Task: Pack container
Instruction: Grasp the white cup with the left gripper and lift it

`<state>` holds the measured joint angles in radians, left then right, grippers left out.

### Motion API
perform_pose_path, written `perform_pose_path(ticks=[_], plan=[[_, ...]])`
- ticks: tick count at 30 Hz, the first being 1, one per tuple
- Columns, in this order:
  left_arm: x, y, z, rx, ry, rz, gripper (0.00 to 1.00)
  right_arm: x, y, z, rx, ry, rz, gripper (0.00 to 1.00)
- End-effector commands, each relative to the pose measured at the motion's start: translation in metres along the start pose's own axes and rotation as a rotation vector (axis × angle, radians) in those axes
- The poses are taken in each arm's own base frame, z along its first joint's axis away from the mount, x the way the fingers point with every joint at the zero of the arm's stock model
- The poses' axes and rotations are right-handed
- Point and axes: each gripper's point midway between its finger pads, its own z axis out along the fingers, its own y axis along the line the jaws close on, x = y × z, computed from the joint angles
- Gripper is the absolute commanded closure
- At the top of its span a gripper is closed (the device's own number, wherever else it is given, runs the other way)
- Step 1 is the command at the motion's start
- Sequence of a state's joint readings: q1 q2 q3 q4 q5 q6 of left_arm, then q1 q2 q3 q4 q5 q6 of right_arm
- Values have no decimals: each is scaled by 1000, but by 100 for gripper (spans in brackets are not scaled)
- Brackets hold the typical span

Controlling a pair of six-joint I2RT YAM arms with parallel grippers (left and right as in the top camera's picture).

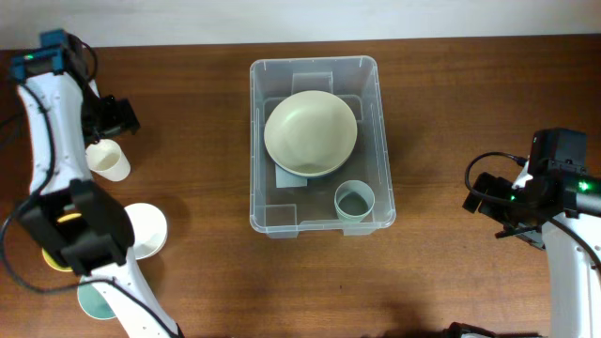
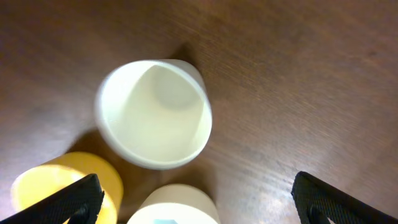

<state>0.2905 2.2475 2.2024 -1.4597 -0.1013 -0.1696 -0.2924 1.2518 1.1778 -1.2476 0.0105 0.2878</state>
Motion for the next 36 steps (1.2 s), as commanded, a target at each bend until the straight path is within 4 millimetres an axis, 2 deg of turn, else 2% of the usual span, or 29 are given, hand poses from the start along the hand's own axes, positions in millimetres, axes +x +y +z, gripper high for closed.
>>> perform_pose_path(ticks=[1,3,5,6,7,8,11,14,16,19,21,22,23,25,27,28,30,32,34,36], plan=[[3,-13,42,38,97,13,1,-1,-1,-1,0,-7,11,1],[7,-16,64,33,143,17,1,-1,-1,-1,0,-7,11,1],[8,-17,77,29,169,19,7,-1,-1,-1,0,-7,11,1],[8,-16,82,24,176,20,18,-1,-1,-1,0,-7,11,1],[8,-17,84,23,176,20,25,-1,-1,-1,0,-7,11,1],[7,-17,86,24,175,19,40,-1,-1,-1,0,-7,11,1],[5,-17,87,25,168,19,75,-1,-1,-1,0,-7,11,1],[6,-18,87,25,168,21,91,-1,-1,-1,0,-7,11,1],[5,-18,86,25,166,20,99,-1,-1,-1,0,-7,11,1],[5,-22,83,26,160,28,99,-1,-1,-1,0,-7,11,1],[3,-27,74,29,144,40,99,-1,-1,-1,0,-7,11,1],[1,-33,63,33,121,51,99,-1,-1,-1,0,-7,11,1],[-4,-42,43,42,76,70,99,-1,-1,-1,0,-7,11,1],[-10,-68,-19,75,-55,122,100,-1,-1,-1,0,-7,11,1],[-8,-87,-64,104,-152,165,100,-1,-1,-1,0,-7,11,1],[0,-107,-103,136,-236,210,99,-1,-1,-1,0,-7,11,1],[19,-138,-155,192,-346,288,99,-1,-1,-1,0,-7,11,1],[50,-173,-198,252,-433,385,99,-1,-1,-1,0,-8,11,1],[79,-199,-221,295,-468,468,100,-1,-1,-1,0,-7,11,1],[120,-232,-235,335,-471,583,99,-1,-1,-1,0,-7,11,1]])
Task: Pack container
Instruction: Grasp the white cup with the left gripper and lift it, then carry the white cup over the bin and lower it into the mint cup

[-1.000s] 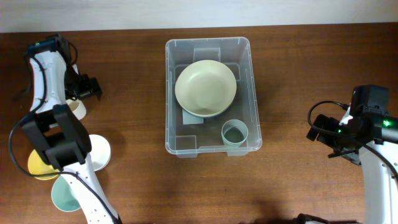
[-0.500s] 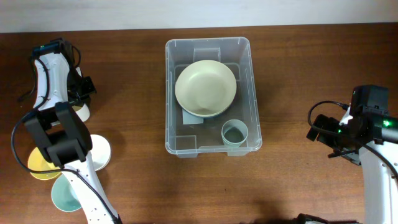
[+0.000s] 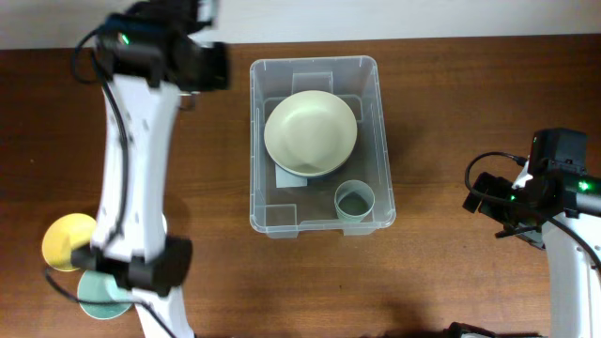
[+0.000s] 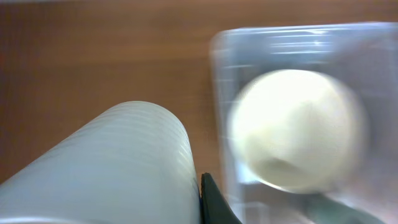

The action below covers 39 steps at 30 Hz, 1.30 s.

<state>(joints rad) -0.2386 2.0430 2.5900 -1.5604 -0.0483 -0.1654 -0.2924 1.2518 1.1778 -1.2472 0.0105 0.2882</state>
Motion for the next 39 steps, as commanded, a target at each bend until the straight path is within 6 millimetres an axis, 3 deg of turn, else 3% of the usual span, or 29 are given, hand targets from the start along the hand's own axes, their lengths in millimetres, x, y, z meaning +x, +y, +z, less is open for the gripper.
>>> perform_pose_path(ticks=[1,4,8,12,16,25,39], plan=[[27,-76,-20,102,24,169,99,-1,-1,-1,0,-7,11,1],[66,-136,-24,191,107,322,99,-1,-1,-1,0,-7,11,1],[105,-187,-25,242,175,459,100,-1,-1,-1,0,-6,11,1],[125,-213,-20,262,209,529,100,0,-1,-1,0,-6,11,1],[148,-235,3,261,284,583,99,1,-1,-1,2,1,11,1],[175,-254,40,263,400,617,99,1,-1,-1,2,0,11,1],[210,-253,76,246,540,626,99,0,-1,-1,2,-2,11,1]])
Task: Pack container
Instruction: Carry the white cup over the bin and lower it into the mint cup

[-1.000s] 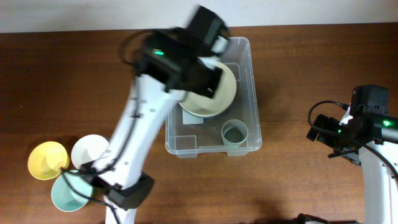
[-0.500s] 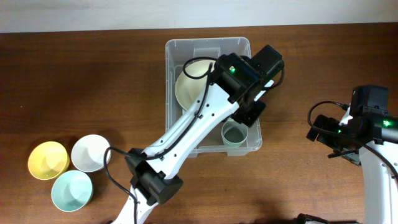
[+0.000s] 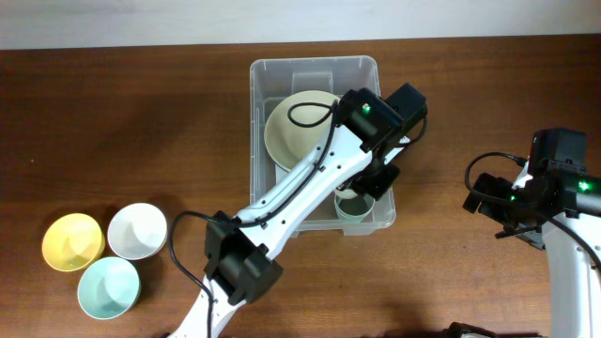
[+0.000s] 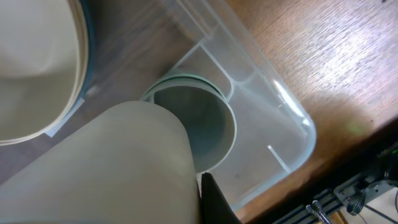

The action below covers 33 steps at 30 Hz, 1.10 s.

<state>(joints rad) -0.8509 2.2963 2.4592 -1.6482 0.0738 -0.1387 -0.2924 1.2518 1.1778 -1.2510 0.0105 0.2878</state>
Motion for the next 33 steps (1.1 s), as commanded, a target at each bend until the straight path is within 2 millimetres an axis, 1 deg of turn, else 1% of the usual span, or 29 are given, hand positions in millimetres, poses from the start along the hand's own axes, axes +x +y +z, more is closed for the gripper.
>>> perform_pose_path(ticks=[1,2,3,4,5,6,8,13,22,24,25,28,30,31,33], plan=[[3,-6,11,13,32,19,99,0,-1,-1,1,-5,11,1],[3,-6,12,14,31,21,98,0,-1,-1,1,-5,11,1],[2,-8,12,14,28,24,94,0,-1,-1,1,-5,12,1],[2,-9,12,14,26,26,78,0,-1,-1,1,-5,11,1],[2,-9,12,14,27,26,70,0,-1,-1,1,-5,11,1],[2,-9,12,14,27,26,69,0,-1,-1,1,-5,11,1],[2,-9,12,14,27,26,64,0,-1,-1,0,-6,11,1],[2,-9,12,14,27,26,64,0,-1,-1,0,-6,11,1],[2,-9,12,15,28,26,65,-1,-1,-1,1,-6,12,1],[2,-10,12,23,28,28,75,-1,-1,-1,0,-6,11,1],[3,-16,12,59,32,61,80,-1,-1,-1,0,-6,11,1],[4,-21,11,89,35,77,87,-1,-1,-1,0,-6,11,1],[4,-21,11,90,35,77,97,-1,-1,-1,0,-6,11,1],[4,-21,11,90,35,77,99,-1,-1,-1,1,-6,11,1],[4,-23,11,100,37,78,99,-1,-1,-1,0,-6,11,1]])
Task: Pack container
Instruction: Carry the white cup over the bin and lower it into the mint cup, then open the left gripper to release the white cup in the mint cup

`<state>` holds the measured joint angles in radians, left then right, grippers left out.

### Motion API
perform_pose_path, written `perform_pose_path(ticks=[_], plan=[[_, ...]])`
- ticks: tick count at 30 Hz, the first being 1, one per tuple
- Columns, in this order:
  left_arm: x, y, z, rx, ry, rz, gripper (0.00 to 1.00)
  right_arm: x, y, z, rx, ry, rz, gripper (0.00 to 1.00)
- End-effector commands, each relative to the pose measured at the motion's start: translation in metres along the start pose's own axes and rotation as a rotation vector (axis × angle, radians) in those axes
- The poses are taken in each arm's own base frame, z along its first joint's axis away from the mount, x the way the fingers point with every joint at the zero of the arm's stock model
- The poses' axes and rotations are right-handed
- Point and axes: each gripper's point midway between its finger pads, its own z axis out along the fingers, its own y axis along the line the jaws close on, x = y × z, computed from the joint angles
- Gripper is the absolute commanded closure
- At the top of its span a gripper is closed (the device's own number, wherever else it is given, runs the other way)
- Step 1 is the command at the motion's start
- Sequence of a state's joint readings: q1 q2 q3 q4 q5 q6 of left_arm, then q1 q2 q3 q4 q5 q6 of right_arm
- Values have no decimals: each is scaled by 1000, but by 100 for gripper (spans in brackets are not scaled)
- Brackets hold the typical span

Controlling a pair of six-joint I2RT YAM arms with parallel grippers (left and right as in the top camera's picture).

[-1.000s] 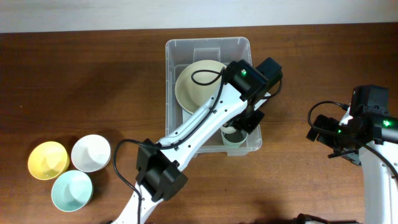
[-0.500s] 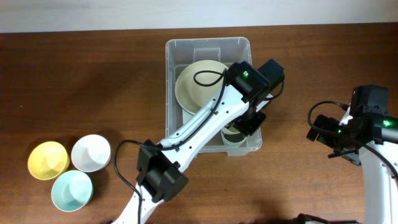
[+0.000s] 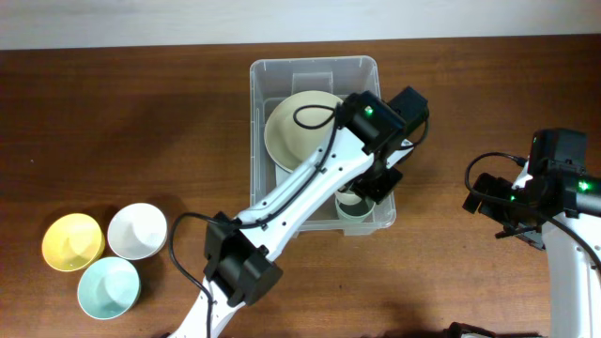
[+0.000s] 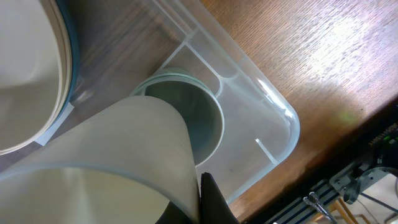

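Note:
The clear plastic container (image 3: 315,223) holds a cream bowl (image 3: 305,127) on a blue plate, and a green cup (image 3: 355,208) stands in its near right corner. My left gripper (image 3: 375,178) reaches over that corner, shut on a cream cup (image 4: 112,162) tilted just above the green cup (image 4: 186,118). One dark finger (image 4: 211,200) presses the cup's side; the other is hidden behind it. The container's corner wall (image 4: 277,118) lies beyond. My right gripper (image 3: 488,199) rests at the table's right side, away from the container, its jaws unclear.
Three small bowls sit at the table's front left: yellow (image 3: 70,241), white (image 3: 138,231) and teal (image 3: 108,287). The left arm (image 3: 300,192) stretches diagonally across the container's near half. Bare wood surrounds the container.
My left gripper with the cream cup has shifted slightly over the green cup, which now looks a little closer in the wrist view. The right arm has not moved.
My left gripper was open at the table's far left, with a cream cup standing by the bowls. Then it held the cream cup near the container's far left corner. Then it was over the green cup in the container, where it stays now.

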<state>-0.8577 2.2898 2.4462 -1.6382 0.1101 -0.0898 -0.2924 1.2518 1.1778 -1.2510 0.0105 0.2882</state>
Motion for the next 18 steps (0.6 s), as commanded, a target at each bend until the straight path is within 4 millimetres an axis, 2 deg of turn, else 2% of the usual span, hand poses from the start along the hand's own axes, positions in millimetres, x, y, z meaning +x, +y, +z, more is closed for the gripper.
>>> perform_pose_path(ticks=[1,7,10,18], plan=[[2,-15,11,72,35,21,99,-1,-1,-1,0,-6,11,1],[2,-15,11,74,35,21,99,-1,-1,-1,0,-6,11,1],[3,-23,10,121,39,20,99,-1,-1,-1,0,-6,11,1],[8,-30,9,160,60,17,99,-1,-1,-1,0,-6,11,1]])
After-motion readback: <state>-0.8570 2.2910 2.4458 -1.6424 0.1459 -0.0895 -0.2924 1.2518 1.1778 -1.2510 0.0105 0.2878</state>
